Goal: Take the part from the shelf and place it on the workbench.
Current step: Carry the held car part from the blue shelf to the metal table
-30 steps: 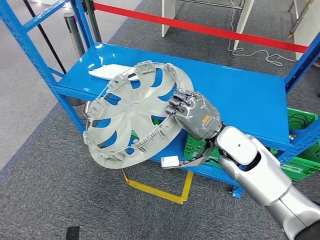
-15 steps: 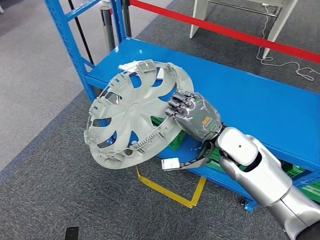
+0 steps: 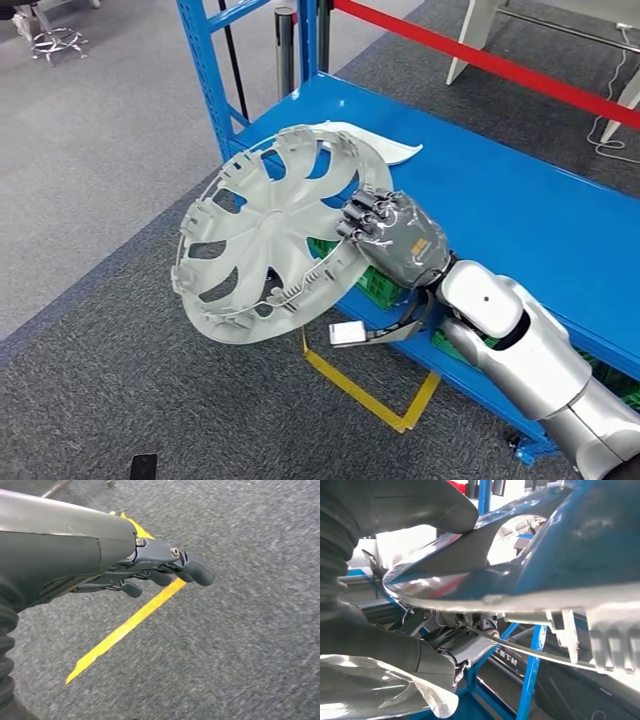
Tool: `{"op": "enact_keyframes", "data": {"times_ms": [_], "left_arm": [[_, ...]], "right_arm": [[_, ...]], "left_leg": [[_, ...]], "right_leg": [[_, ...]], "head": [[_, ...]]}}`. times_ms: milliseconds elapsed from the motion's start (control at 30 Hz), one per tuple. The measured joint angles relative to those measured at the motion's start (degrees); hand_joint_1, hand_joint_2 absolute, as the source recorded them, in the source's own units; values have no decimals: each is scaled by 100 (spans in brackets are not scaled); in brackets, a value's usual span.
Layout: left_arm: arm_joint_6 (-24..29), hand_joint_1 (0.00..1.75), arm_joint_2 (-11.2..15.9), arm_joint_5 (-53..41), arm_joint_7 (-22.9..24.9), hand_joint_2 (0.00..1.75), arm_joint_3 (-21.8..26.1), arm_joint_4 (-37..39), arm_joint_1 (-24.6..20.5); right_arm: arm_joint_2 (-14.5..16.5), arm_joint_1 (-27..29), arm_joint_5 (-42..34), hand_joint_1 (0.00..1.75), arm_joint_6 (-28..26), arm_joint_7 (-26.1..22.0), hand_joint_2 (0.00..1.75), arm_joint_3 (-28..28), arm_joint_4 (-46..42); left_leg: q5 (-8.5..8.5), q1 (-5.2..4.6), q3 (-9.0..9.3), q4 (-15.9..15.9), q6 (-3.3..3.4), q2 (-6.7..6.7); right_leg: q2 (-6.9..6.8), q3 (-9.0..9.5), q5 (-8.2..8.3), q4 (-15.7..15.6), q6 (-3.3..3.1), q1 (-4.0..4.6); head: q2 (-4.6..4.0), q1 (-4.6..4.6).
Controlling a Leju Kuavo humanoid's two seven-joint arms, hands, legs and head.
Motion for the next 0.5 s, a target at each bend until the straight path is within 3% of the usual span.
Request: {"op": "enact_keyframes", "data": {"times_ms": [67,133,200,233,300,367,433,500], "left_arm": [[-2,0,7,0,-7,175,0,1,6],[-8,0,8,0,-10,175,0,1,-9],[-18,0,8,-1,-14,175,0,1,-14],[-23,0,8,-1,-16,175,0,1,-12],[-45,0,11,-16,-37,175,-4,1,-9],[-83,0,20,-38,-62,175,-20,1,-23],[-123,0,24,-48,-73,175,-37,1,-38],[-146,0,27,-51,-78,175,-50,1,-25]], "right_arm": [[-2,4,5,175,1,1,175,-1,-21],[-3,9,5,175,2,10,175,-2,-36],[-4,17,6,175,3,17,175,-2,-40],[-5,21,7,175,3,16,175,-2,-42],[-6,24,7,175,4,15,175,-2,-49],[-13,17,6,175,4,17,175,-13,-61],[-28,6,4,175,3,22,175,-34,-68],[-38,-3,1,175,4,26,175,-48,-70]], "left_leg": [[-160,-17,-102,245,-62,228],[-494,-5,-387,907,-115,504],[-689,15,-640,1495,-144,577],[-643,20,-646,1528,-146,589],[-298,16,-359,969,-120,673],[-67,-41,-13,276,-62,887],[-63,-97,83,26,0,974],[-44,-92,77,-24,63,859]], "right_leg": [[-128,39,17,-39,-64,-13],[-263,63,6,-46,-113,4],[-400,78,-10,-43,-134,21],[-464,86,-18,-42,-137,27],[-583,115,-43,-41,-129,39],[-687,134,-78,-32,-95,74],[-795,131,-101,-27,-48,104],[-882,129,-135,-26,5,98]], "head": [[0,-28],[0,-54],[0,-53],[0,-55],[0,-54],[0,-53],[0,-51],[0,-51]]}}
